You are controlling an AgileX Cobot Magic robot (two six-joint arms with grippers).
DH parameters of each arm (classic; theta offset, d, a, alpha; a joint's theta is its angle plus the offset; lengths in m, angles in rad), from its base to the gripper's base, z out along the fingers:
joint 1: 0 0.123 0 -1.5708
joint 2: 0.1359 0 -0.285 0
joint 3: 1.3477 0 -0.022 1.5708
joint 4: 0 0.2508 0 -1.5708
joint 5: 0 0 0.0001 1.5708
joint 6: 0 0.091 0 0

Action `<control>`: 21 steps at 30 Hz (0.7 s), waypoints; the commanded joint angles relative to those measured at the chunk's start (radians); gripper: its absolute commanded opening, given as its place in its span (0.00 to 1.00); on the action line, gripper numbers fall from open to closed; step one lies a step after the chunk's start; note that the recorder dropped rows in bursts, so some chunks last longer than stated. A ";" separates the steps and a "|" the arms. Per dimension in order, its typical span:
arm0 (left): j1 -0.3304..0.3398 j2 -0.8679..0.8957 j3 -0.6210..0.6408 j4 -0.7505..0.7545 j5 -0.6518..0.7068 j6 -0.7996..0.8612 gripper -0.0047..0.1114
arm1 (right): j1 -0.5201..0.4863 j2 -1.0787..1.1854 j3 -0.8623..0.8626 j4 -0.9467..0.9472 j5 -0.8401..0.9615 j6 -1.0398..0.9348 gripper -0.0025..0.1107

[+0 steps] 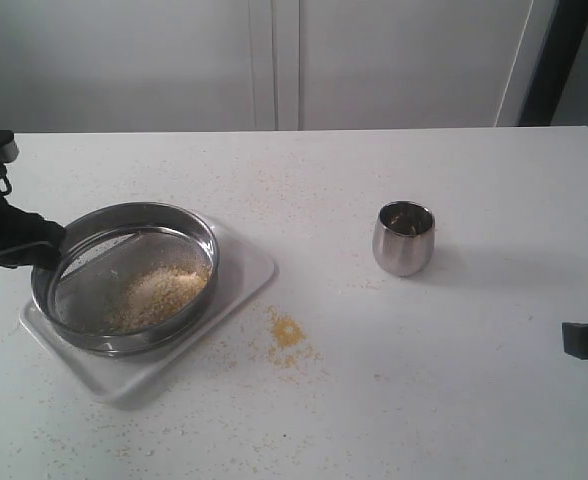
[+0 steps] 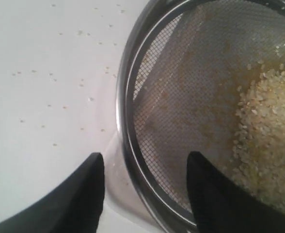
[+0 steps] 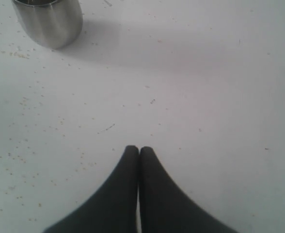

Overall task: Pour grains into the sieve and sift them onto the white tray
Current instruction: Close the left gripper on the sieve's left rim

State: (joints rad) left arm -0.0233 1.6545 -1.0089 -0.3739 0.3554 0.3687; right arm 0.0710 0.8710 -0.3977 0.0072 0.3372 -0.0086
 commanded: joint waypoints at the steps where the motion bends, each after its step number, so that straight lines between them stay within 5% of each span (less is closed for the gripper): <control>1: -0.001 0.014 -0.003 -0.014 -0.039 -0.009 0.51 | -0.002 -0.002 0.003 0.000 -0.003 0.002 0.02; 21: -0.001 0.090 -0.003 -0.014 -0.137 -0.009 0.48 | -0.002 -0.002 0.003 0.000 -0.003 0.002 0.02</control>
State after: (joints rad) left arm -0.0233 1.7400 -1.0089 -0.3739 0.2182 0.3687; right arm 0.0710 0.8710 -0.3977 0.0072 0.3372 -0.0086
